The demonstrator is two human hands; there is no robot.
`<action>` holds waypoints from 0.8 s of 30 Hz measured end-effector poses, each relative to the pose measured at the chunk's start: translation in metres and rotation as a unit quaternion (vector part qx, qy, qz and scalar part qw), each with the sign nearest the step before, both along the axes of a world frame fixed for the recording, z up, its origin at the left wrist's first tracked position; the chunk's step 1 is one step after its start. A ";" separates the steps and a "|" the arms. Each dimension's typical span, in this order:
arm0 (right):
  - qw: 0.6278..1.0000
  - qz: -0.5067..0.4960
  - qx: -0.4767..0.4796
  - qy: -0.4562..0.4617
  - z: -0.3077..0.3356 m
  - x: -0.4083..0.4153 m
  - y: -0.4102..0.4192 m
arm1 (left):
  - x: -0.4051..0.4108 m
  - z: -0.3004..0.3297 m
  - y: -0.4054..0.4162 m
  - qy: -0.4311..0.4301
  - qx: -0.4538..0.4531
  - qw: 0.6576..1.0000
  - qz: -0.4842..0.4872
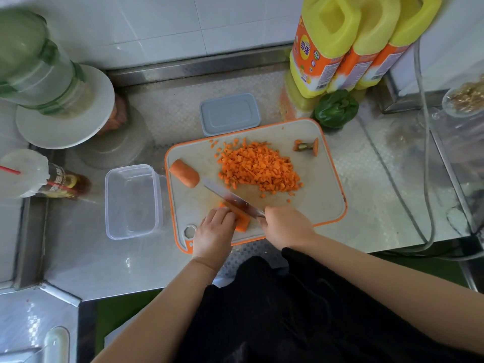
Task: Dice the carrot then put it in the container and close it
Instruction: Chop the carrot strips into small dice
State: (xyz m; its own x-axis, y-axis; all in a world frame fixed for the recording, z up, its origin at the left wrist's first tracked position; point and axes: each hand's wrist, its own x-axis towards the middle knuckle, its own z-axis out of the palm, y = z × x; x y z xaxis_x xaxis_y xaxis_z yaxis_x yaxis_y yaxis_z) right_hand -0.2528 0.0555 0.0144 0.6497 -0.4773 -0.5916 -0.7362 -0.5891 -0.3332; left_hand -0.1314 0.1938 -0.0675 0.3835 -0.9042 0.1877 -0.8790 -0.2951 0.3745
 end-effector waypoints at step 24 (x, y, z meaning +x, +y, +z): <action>0.999 -0.018 0.022 0.032 -0.007 0.009 0.002 | 0.001 -0.001 0.008 0.037 -0.011 0.999 -0.002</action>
State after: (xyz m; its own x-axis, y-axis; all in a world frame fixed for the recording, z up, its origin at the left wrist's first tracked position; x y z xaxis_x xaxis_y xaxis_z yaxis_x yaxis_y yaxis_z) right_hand -0.2438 0.0578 0.0070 0.5920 -0.4731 -0.6525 -0.7779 -0.5470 -0.3091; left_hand -0.1300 0.2021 -0.0686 0.3927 -0.9023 0.1781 -0.8500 -0.2821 0.4449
